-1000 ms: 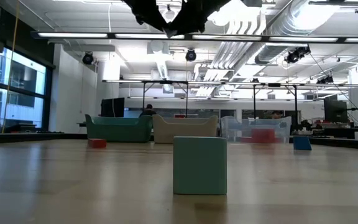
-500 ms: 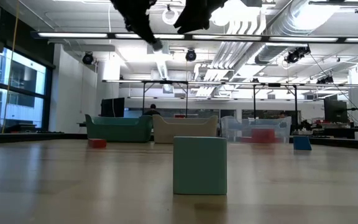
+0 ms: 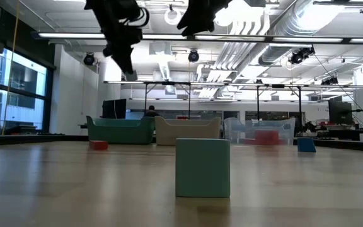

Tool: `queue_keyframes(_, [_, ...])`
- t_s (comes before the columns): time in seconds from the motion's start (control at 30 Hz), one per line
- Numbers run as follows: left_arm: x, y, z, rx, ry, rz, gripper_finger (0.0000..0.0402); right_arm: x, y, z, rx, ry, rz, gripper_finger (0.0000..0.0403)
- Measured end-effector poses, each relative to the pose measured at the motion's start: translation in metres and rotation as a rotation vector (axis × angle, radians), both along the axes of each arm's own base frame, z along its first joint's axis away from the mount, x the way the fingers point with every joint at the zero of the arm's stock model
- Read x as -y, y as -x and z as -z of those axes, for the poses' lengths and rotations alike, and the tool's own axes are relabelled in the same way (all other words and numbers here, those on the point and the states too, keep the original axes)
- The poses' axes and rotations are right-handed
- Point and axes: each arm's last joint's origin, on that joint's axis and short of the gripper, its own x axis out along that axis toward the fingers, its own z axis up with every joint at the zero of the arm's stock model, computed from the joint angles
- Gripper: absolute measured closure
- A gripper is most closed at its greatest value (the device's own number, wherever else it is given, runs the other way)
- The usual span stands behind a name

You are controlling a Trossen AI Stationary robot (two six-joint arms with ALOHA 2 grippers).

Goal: Sort & place blocks by color
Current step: Put the light blue block into the green bin

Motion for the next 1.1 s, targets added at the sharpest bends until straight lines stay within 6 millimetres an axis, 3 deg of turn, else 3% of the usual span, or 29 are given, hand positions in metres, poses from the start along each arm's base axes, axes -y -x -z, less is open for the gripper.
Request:
queue_keyframes(0.47, [-0.004,0.017,0.042,0.046,0.176,-0.315,0.0401,0.005,0.001,-0.001,0.038,-0.064,0.242,0.018])
queue_keyframes(1.1, [0.003,0.012,0.095,0.062,0.297,-0.413,0.0401,0.003,0.001,0.0,0.056,-0.136,0.288,0.018])
